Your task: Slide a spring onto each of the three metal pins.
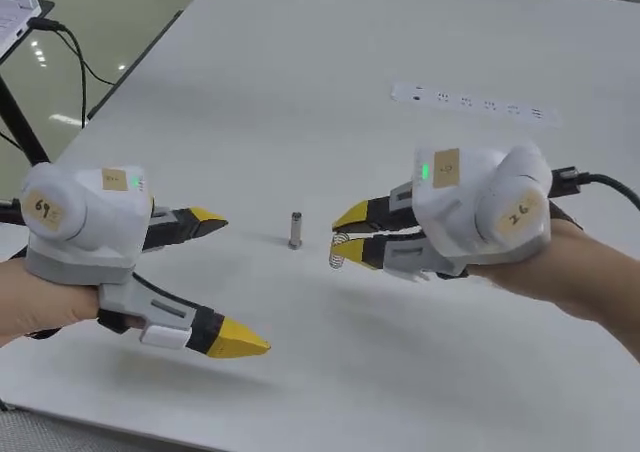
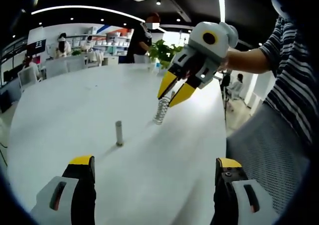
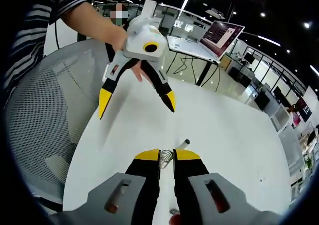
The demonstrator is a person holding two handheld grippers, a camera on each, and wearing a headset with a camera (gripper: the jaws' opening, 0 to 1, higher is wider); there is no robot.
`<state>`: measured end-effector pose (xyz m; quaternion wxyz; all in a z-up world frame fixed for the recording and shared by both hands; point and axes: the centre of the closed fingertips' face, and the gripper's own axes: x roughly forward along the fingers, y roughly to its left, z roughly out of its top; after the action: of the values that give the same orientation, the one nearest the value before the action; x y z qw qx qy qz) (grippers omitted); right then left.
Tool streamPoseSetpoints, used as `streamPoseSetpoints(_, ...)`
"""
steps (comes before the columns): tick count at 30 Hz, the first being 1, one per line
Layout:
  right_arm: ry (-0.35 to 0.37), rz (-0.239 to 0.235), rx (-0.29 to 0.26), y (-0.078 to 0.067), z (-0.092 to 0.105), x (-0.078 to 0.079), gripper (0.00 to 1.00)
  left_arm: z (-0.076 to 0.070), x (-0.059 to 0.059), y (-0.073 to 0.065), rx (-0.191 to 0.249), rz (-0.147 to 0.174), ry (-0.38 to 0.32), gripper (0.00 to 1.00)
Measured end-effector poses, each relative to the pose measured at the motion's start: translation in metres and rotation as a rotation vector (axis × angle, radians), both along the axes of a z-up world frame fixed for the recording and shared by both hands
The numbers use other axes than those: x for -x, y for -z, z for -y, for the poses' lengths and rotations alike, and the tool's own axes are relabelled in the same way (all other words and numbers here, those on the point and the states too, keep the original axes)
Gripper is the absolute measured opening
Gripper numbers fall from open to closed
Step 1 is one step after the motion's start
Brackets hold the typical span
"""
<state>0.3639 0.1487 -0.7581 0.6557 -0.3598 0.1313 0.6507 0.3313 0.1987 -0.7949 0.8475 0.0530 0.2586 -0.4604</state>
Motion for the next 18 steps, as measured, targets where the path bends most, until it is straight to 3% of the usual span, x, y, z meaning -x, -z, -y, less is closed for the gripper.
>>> streamPoseSetpoints(7,0.023,-0.014,-0.025,-0.001,-0.013,-0.013,0.07,-0.002,0.001,0.002,0.003,-0.007,-0.008,0.98)
streamPoseSetpoints(18,0.033,0.026,-0.05,-0.015,-0.035,-0.032,0.07,-0.002,0.0,0.0,0.008,-0.003,-0.015,0.98)
